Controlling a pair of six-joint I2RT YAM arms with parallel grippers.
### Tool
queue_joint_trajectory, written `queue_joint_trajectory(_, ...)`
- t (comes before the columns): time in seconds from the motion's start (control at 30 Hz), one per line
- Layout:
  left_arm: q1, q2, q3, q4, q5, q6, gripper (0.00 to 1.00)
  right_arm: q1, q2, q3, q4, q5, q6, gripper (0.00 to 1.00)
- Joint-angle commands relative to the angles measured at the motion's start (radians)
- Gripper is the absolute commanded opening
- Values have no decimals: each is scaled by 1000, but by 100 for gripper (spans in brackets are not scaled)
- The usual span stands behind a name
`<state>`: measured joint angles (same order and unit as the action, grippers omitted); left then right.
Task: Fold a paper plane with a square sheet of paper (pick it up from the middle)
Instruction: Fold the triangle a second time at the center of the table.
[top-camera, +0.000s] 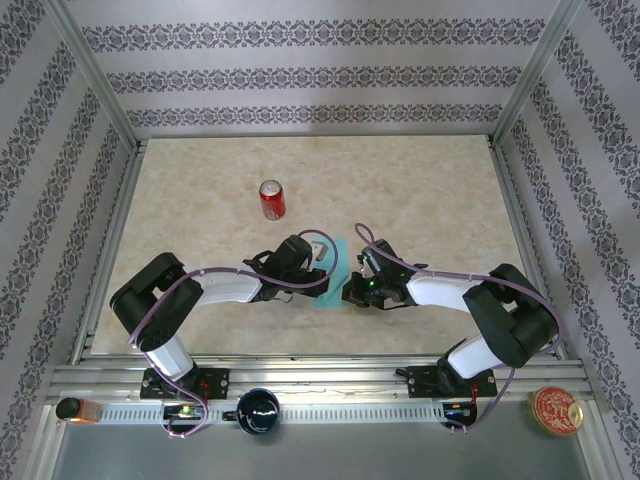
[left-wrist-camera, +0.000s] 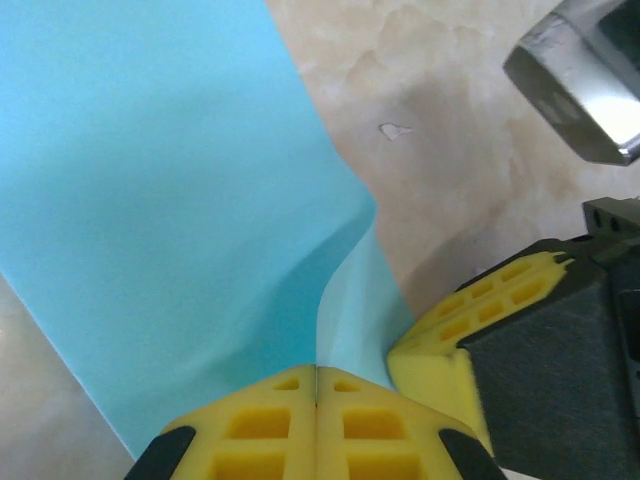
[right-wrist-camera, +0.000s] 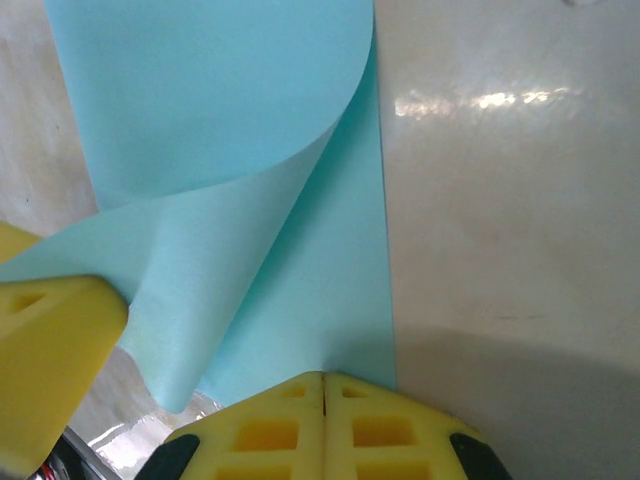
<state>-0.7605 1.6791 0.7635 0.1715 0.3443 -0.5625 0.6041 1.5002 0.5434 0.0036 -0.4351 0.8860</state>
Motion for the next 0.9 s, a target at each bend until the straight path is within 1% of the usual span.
queue_joint_trajectory(0.0,19,12,19,31,15,5,0,-12,31,-2,-106,31,-26,2)
queue_joint_trajectory(0.1,29,7,19,17,-3,18,0,-12,37,3,-108,26,-29,2)
queue_joint_trajectory(0.33,56,20,33,-2,3,46,0,-12,33,7,-108,21,-29,3)
queue_joint_trajectory(0.87,73,50,56,-35,-5,69,1,-12,20,16,-113,9,-24,4)
